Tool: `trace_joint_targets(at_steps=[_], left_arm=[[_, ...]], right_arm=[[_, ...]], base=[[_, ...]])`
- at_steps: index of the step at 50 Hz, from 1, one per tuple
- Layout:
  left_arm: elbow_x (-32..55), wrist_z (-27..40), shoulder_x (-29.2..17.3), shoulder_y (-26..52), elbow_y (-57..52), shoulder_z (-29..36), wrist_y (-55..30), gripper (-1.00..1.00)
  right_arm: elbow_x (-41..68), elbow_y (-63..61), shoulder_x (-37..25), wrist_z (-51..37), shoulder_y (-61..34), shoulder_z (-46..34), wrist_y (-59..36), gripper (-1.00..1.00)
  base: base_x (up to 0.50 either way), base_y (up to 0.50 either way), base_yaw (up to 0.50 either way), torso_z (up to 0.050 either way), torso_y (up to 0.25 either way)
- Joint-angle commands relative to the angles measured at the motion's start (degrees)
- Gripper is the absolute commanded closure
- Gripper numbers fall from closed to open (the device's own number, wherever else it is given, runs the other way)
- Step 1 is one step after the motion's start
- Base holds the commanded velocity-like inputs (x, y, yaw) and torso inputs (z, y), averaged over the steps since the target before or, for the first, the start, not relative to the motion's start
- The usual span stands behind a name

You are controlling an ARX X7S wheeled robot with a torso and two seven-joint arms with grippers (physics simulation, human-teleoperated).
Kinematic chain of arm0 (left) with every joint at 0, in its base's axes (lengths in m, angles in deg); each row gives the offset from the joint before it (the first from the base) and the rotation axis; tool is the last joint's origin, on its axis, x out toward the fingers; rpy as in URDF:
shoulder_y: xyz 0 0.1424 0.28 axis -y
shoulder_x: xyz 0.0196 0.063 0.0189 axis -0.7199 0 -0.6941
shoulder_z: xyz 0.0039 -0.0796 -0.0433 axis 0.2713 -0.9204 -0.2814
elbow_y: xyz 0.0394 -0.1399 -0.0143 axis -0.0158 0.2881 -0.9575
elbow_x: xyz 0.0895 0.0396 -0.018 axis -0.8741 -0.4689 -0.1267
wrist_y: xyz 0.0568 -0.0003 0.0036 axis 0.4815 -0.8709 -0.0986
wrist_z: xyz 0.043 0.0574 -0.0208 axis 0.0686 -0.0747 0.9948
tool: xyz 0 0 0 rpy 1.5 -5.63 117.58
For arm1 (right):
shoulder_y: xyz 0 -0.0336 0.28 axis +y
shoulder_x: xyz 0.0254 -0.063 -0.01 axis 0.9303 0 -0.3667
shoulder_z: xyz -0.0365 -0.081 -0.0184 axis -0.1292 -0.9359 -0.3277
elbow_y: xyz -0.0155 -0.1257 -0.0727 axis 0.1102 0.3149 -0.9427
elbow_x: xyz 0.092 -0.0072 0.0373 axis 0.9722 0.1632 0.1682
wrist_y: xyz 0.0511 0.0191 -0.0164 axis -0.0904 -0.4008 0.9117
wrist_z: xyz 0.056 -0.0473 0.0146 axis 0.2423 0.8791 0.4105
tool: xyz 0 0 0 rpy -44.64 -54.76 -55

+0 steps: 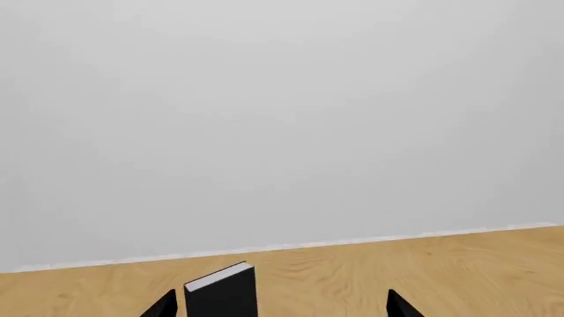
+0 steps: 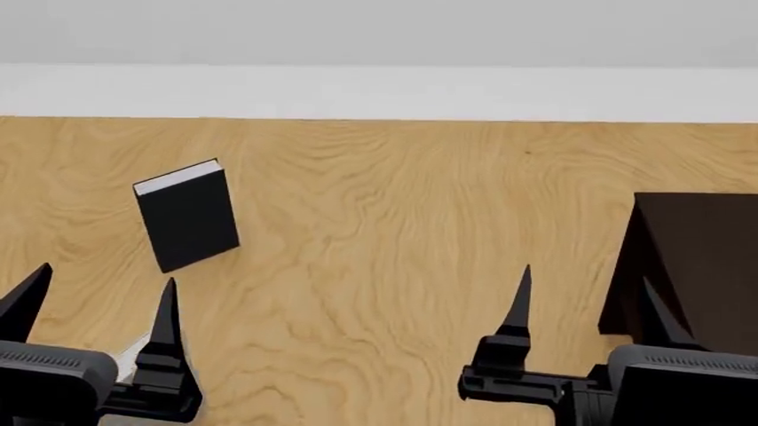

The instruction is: Pick up the book on the right and place it on the cabinet shelf.

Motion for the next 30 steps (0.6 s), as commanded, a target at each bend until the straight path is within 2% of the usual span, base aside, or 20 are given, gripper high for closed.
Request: trace_joint_targets(at_steps=[1,4,28,30], left_arm=[[0.37,0.47,-0.44,0.19,0.14,0.38,0.1,-1.0],[0.63,0.55,-0.54,0.23,0.22,0.26,0.2,-1.0],[1.49,1.45,-1.34,0.39,0.38,0.71,0.41,-1.0],[1.51,1.51,-1.38,0.48,0.5,0.82,0.45,-1.0]], right_arm=[[0.7,0.17,-0.28,-0.71,-0.13,-0.38,0.05,-1.0],[1.27,0.62,-0.16,-0.9,-0.41,-0.12,-0.27,-1.0],[1.44,-0.98,-1.26,-3.14,0.08,-0.41,-2.36,-1.0],[0.68,-0.5,-1.53,-3.51,-0.14,-0.87,-2.76,-1.0]], base=[[0.5,0.0,0.0,0.0,0.0],[0.29,0.0,0.0,0.0,0.0],[0.0,0.0,0.0,0.0,0.0],[0.0,0.5,0.0,0.0,0.0]])
